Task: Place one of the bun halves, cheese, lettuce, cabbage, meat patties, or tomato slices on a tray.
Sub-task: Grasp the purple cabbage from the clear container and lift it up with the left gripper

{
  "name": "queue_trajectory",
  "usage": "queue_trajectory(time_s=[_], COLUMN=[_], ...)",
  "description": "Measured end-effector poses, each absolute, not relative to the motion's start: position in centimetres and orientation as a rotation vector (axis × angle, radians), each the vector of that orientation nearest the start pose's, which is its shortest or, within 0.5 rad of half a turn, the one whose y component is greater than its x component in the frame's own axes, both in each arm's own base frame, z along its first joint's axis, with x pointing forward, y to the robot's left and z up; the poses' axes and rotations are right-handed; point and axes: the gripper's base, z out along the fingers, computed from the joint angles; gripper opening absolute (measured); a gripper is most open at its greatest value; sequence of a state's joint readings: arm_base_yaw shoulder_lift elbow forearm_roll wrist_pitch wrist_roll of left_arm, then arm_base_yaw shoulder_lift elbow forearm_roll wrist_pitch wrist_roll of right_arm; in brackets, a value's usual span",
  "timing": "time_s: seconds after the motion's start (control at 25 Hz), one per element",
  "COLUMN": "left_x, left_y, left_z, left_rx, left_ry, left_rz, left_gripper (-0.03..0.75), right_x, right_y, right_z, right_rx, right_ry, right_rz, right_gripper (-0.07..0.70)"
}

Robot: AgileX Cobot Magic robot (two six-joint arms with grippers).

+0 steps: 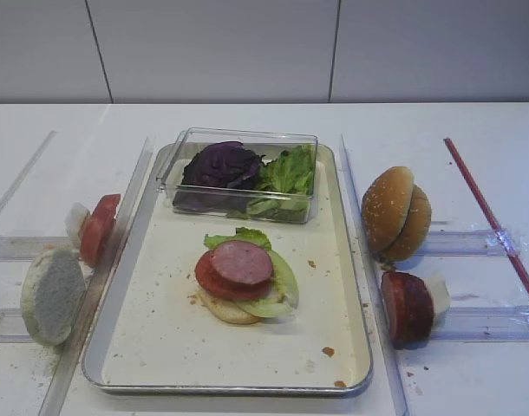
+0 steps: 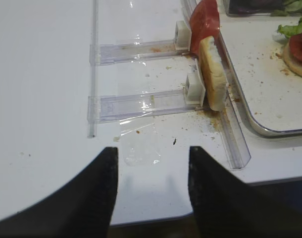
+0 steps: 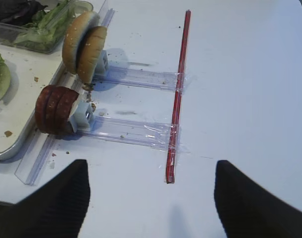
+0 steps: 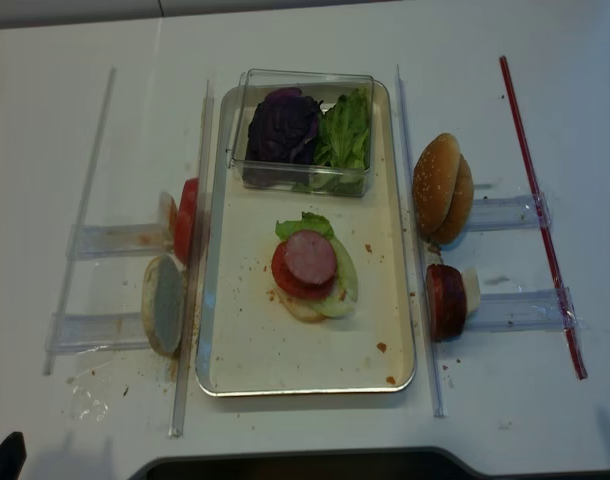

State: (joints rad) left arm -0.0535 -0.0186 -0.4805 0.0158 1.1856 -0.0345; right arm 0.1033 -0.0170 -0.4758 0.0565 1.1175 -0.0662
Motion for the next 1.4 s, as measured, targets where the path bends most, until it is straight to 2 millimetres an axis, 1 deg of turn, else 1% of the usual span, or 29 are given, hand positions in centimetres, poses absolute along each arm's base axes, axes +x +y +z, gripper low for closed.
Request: queue_trajectory(time_s=[1.04, 1.12, 1.2, 1.32, 1.4], left_x=[-1.1, -0.6, -0.1, 1.0, 2.1], left_y=[0.1, -0.1, -0.2, -0.6, -0.8], left_z=[26.3, 27.0, 28.1, 29.9, 31.0], left_rx=[0.022, 0.038, 0.044, 0.050, 0.051], left_ry=[2.189, 2.228, 2.252, 2.288, 2.323], left_rz=[-0.041, -0.053, -0.062, -0.108, -0.141], left_gripper=[0.302, 0.302, 0.302, 0.302, 0.302], right_x=[-0.8, -0.8, -0.8, -0.8, -0.8], right_y=[0.4, 0.4, 0.4, 0.4, 0.4], right_z=[26.6, 26.6, 26.6, 26.6, 26.6], right_rx=[-0.183, -0.183, -0.183, -0.183, -0.183], right_ry=[2.102, 2.102, 2.102, 2.102, 2.102], right_rz=[0.091, 0.091, 0.091, 0.091, 0.091], right_gripper=[0.523, 0.522, 0.517, 0.512, 0.505])
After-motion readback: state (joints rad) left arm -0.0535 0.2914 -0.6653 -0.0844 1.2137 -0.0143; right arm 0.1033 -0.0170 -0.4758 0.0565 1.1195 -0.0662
